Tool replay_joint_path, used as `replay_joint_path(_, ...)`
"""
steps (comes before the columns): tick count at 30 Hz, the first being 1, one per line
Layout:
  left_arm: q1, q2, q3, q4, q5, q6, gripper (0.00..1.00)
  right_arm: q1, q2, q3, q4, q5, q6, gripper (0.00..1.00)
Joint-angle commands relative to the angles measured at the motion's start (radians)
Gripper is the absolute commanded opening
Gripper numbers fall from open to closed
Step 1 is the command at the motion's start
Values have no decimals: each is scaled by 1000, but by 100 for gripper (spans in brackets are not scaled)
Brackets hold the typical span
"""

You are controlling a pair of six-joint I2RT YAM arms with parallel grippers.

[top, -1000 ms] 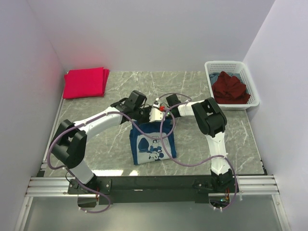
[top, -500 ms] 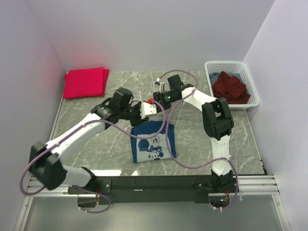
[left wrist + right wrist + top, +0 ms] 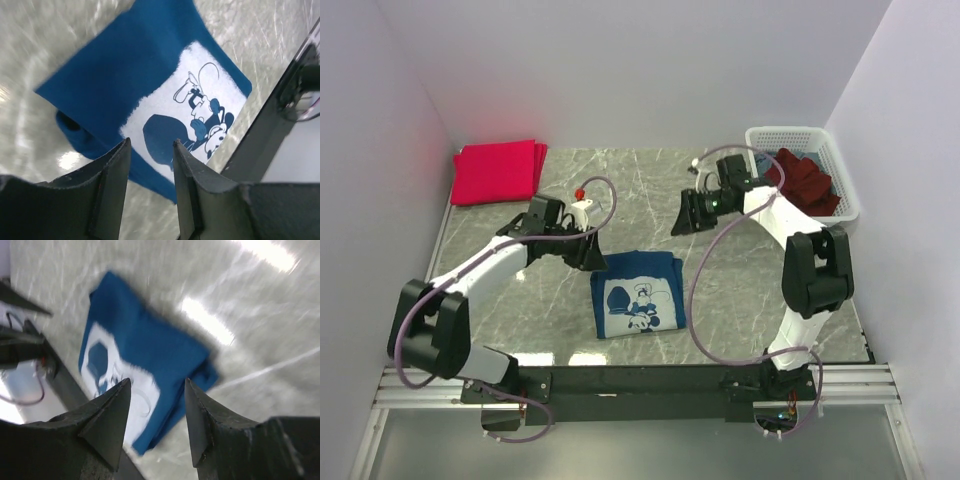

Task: Fold and stack the t-shirts
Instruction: Fold the tshirt

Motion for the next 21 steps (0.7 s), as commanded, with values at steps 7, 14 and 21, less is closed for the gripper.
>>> replay_joint_path(7,18,158,-21,144,-50,-262,46,23,43,-179,114,-72,101,55)
replay_joint_path(14,26,219,-2,130,-76,-251,50,21,102,-165,167,-71,144,57)
replay_joint_path(21,38,266,2,138,-67,-248,50,21,150,-147,167,-85,155,56)
